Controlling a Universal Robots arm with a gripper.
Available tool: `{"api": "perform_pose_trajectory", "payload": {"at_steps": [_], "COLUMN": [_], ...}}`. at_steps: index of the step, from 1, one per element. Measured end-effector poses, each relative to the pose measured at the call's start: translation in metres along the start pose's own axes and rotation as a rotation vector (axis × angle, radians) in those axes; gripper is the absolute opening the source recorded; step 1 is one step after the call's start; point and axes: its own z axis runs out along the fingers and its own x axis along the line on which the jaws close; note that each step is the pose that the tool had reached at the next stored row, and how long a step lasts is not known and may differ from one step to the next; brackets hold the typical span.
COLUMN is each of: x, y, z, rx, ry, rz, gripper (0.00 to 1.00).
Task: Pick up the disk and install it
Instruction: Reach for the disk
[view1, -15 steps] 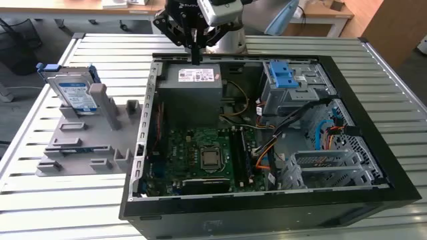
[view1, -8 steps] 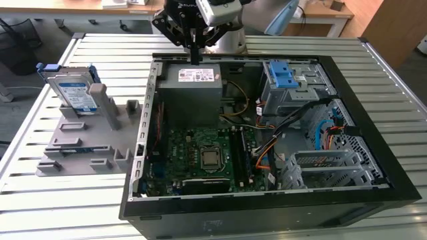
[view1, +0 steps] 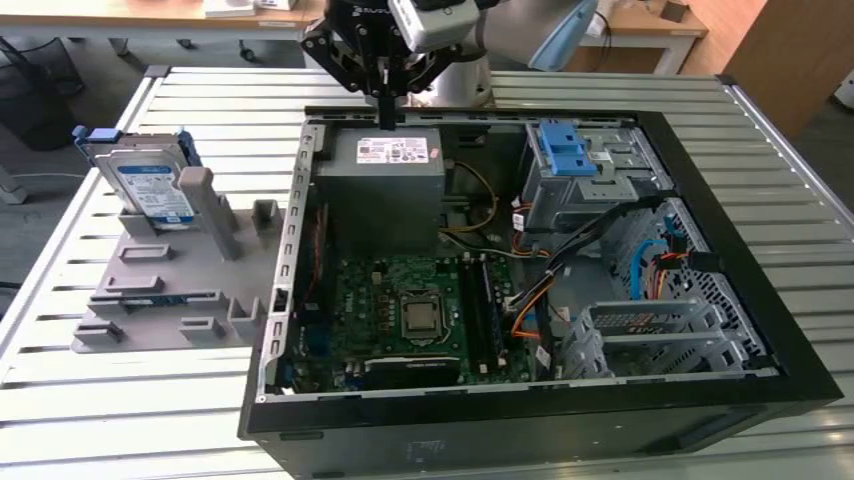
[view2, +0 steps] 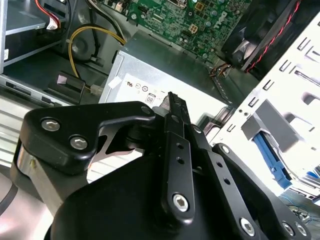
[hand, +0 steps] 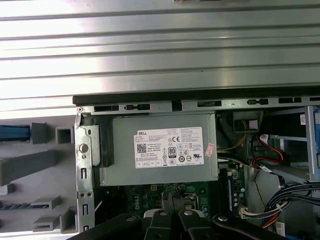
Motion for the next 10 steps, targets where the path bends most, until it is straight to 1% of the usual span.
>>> {"api": "perform_pose_trajectory", "payload": {"at_steps": [10], "x": [0.0019], "y": [-0.0002], "z": [0.0], "rx": [0.0], "ry": [0.0], "rz": [0.0], "gripper": [0.11]}}
